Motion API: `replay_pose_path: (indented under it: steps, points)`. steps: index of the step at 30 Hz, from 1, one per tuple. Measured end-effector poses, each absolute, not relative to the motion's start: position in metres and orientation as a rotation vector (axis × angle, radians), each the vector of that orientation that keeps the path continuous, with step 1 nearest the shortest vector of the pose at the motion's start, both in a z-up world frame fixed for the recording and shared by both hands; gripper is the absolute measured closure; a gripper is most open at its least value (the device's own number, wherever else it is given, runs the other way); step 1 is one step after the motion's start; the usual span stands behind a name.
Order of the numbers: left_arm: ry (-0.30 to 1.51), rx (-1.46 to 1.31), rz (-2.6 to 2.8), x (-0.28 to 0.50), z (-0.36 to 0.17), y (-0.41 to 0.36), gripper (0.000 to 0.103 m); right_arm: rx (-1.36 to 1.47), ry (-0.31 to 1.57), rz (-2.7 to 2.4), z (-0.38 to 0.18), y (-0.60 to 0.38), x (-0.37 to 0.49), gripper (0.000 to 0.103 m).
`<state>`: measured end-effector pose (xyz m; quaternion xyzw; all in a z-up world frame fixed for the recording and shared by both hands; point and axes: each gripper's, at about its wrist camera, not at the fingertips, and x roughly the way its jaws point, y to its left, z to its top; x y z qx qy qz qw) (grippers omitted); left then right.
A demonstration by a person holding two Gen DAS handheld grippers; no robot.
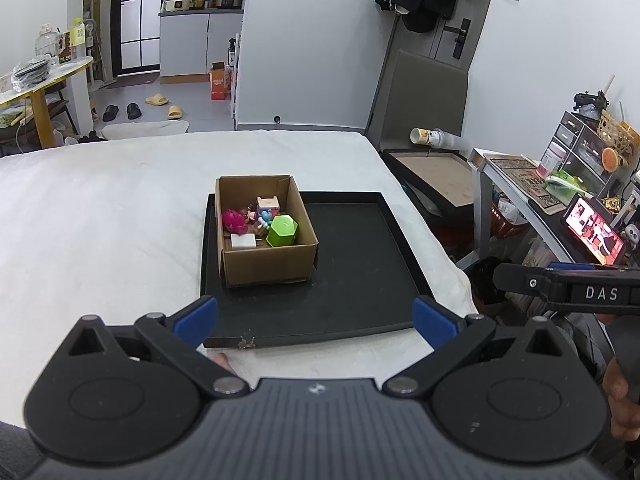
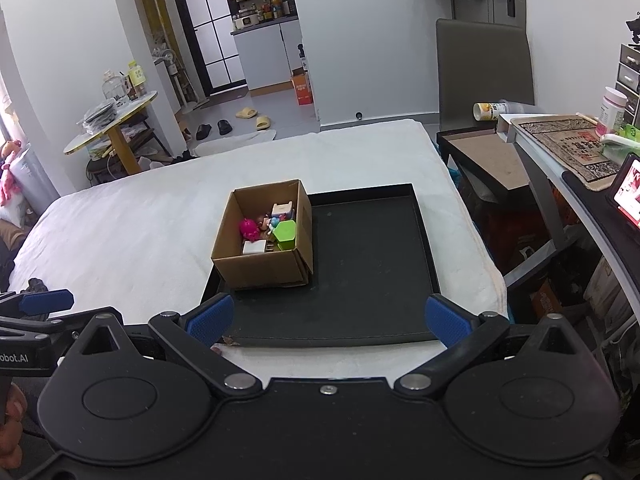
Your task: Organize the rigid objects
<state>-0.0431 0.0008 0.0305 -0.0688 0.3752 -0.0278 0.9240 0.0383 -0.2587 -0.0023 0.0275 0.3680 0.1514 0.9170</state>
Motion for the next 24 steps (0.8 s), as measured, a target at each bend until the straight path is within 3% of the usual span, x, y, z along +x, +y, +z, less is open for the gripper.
replay_pose_path:
  steps: [24]
  points:
    - [0.794,-0.118,-0.072,-0.0419,0.0252,-0.0076,0.0,0.067,0.775,0.296,-0.0072,-0.2585,0.0386,0.0]
